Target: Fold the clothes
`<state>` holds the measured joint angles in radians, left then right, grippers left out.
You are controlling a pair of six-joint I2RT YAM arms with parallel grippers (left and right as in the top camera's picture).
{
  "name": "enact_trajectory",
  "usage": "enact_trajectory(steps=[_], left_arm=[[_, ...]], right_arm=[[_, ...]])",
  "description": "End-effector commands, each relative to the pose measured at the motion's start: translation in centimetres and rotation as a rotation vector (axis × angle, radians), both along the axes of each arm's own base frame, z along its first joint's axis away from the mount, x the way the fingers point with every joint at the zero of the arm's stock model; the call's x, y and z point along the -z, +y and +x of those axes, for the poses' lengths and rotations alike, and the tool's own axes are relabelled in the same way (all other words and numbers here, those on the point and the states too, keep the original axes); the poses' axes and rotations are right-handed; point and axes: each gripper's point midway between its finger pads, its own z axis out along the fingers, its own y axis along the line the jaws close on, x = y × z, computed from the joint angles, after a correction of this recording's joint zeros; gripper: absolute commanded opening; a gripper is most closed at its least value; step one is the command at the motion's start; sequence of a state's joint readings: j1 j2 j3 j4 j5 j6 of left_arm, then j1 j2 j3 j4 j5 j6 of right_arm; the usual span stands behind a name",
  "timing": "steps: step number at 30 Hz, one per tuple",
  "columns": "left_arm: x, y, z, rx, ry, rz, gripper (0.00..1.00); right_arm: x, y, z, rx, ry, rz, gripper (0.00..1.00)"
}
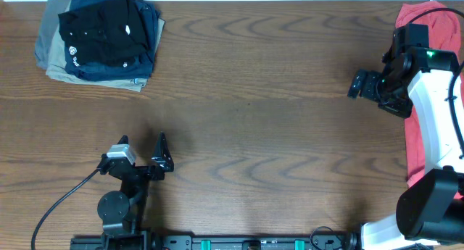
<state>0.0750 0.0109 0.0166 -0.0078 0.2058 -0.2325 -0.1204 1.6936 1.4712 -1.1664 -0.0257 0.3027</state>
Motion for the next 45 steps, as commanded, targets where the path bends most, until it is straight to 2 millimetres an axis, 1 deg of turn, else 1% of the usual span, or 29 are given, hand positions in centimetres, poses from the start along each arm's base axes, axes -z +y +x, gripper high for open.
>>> enact_trajectory(steps=[1, 18, 21, 28, 33, 37, 45], left_arm=[[1.5, -0.1, -0.1, 0.007, 0.048, -0.003, 0.98], [1.5, -0.1, -0.1, 0.007, 0.048, -0.003, 0.98], [1.5, -0.1, -0.1, 0.007, 0.048, -0.003, 0.98], [1.5, -0.1, -0.1, 0.007, 0.049, -0.003, 0.98], [1.5, -0.1, -0.1, 0.007, 0.048, -0.003, 0.98], [1.5, -0.1, -0.1, 0.007, 0.048, -0.003, 0.98], [1.5, -0.1, -0.1, 0.007, 0.049, -0.003, 0.98]], right_arm=[[-0.3, -0.2, 0.0, -0.006, -0.006, -0.009, 0.99], [-0.3, -0.2, 0.0, -0.006, -0.008, -0.01, 0.99], [-1.1, -0.1, -0.1, -0.007, -0.032, -0.013, 0.99], [-5.0, 0.4, -0.7, -0.018, -0.151, -0.027, 0.99], [-8.6, 0.5, -1.7, -0.018, -0.264, -0.04, 0.99], [-11.9, 0.8, -3.1, -0.023, -0.37, -0.051, 0.99], [-17.3, 1.2, -6.4, -0.022, -0.562, -0.073, 0.99]])
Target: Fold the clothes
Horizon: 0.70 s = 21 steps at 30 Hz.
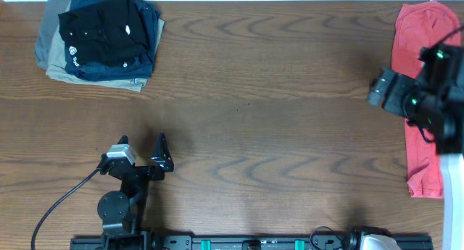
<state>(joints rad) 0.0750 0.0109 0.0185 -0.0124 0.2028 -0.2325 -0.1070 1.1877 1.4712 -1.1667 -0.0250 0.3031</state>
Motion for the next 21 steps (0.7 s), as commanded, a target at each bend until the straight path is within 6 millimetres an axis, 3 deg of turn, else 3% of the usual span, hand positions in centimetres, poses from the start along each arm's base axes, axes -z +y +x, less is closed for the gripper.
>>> enact_trajectory(steps=[1, 11, 21], left_arm=[[1.5, -0.1, -0.1, 0.01, 0.046, -0.003, 0.98], [1.5, -0.1, -0.1, 0.01, 0.046, -0.003, 0.98], [1.5, -0.1, -0.1, 0.01, 0.046, -0.003, 0.98]], right_arm=[[-2.3, 0.2, -1.6, -0.007, -0.082, -0.019, 0.99], [-7.6, 0.7, -6.9, -0.005, -0.307, -0.043, 0.99], [-10.1, 1.9, -9.8, -0.004, -0.485, 0.006, 0.99]])
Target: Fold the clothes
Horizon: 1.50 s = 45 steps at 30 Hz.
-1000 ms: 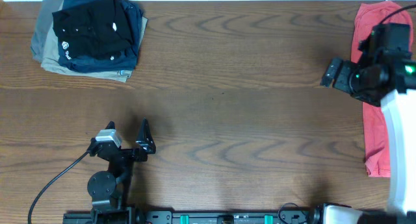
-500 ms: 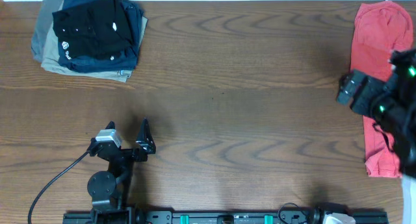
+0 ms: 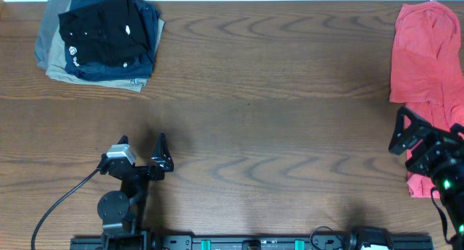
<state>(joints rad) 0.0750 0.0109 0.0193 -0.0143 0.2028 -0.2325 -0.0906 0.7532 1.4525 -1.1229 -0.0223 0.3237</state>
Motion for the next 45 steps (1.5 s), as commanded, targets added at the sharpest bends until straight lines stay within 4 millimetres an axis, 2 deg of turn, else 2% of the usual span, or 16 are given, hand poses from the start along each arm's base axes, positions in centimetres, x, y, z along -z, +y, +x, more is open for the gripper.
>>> enact_trajectory(steps=[1, 6, 15, 24, 35, 45], left_arm=[[1.5, -0.1, -0.1, 0.01, 0.045, -0.003, 0.98], [1.5, -0.1, -0.1, 0.01, 0.045, -0.003, 0.98], [1.5, -0.1, -0.1, 0.01, 0.045, -0.003, 0.98], [1.5, -0.1, -0.1, 0.01, 0.045, -0.003, 0.98], [1.5, -0.1, -0.1, 0.01, 0.045, -0.003, 0.98], [1.5, -0.1, -0.1, 0.01, 0.045, -0.003, 0.98]], right_arm=[[0.0, 1.0, -0.5, -0.029, -0.053, 0.037, 0.99], [0.8, 2.4, -1.0, -0.105, -0.17, 0.036, 0.99], [7.4, 2.7, -2.2, -0.126, -0.202, 0.03, 0.99], [11.4, 2.7, -2.2, -0.134, -0.292, 0.008, 0.99], [15.9, 2.9, 0.3, -0.144, -0.314, -0.014, 0.99], [18.2, 3.1, 3.1, -0.141, -0.405, -0.009, 0.99]])
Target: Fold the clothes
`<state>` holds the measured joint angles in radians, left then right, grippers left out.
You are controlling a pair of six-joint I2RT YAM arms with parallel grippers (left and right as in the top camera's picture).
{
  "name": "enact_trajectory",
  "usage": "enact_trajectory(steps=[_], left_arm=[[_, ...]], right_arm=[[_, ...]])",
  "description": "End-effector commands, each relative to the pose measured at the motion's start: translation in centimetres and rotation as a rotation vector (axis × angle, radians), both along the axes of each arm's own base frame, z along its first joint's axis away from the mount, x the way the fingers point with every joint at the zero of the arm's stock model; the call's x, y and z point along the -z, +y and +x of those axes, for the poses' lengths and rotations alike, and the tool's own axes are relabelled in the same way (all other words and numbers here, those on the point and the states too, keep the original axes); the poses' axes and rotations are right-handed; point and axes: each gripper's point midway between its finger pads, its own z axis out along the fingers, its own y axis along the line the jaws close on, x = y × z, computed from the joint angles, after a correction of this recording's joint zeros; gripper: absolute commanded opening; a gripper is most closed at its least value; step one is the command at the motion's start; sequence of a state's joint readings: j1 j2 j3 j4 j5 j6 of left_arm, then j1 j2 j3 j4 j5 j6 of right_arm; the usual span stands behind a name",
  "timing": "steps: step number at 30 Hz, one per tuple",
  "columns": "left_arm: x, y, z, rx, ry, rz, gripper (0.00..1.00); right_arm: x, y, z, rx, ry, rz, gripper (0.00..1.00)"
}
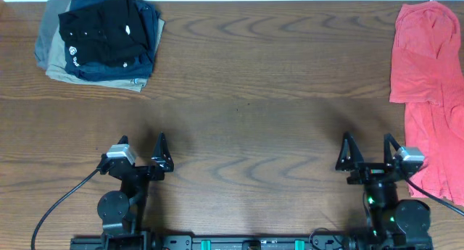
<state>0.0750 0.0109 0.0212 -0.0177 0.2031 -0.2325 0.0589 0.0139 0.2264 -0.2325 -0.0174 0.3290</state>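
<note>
A red garment (426, 98) lies spread out, unfolded, along the table's right edge, reaching from the far edge toward the front. At the far left corner sits a stack of folded clothes (101, 38), black and navy on top of grey and tan. My left gripper (142, 150) is at the front left, open and holding nothing. My right gripper (368, 150) is at the front right, just left of the red garment's lower part, also open with nothing between its fingers.
The brown wooden table (246, 98) stretches between the stack and the red garment. A black cable (58, 203) runs from the left arm's base toward the front edge. The arms' mounting rail (246, 243) lines the front.
My right arm has moved from the right edge, where it overlapped the red garment's lower part, to the front right beside it. The garment and the left arm are unchanged.
At first my right arm reached out over the red garment at the far right. Later it was still at mid-right, blurred. Then it stood low at the right edge. Now it sits at the front, open, with the garment fully in view. The left arm never moved.
</note>
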Motion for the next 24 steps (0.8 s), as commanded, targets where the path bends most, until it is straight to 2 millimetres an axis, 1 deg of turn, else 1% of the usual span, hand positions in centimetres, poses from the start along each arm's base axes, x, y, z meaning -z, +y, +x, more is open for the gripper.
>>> enact_trajectory(steps=[1, 7, 10, 14, 18, 22, 24], left_arm=[[1.5, -0.1, -0.1, 0.009, 0.043, -0.002, 0.98], [1.5, -0.1, -0.1, 0.009, 0.043, -0.003, 0.98], [1.5, -0.1, -0.1, 0.009, 0.043, -0.003, 0.98], [1.5, -0.1, -0.1, 0.009, 0.043, -0.003, 0.98], [1.5, -0.1, -0.1, 0.009, 0.043, -0.002, 0.98], [1.5, -0.1, -0.1, 0.009, 0.043, -0.002, 0.98], [1.5, -0.1, -0.1, 0.009, 0.043, -0.003, 0.98]], right_arm=[[0.9, 0.0, 0.5, 0.001, -0.013, -0.002, 0.99], [1.8, 0.1, 1.2, 0.002, -0.061, 0.004, 0.99], [2.0, 0.1, 1.5, 0.002, -0.093, 0.018, 0.99], [1.8, -0.1, 1.6, 0.014, -0.142, 0.022, 0.99], [1.2, -1.1, 1.6, 0.069, -0.166, 0.03, 0.99], [1.5, -1.5, 1.6, 0.096, -0.154, 0.03, 0.99], [2.2, -1.5, 1.7, 0.096, -0.123, 0.026, 0.99]])
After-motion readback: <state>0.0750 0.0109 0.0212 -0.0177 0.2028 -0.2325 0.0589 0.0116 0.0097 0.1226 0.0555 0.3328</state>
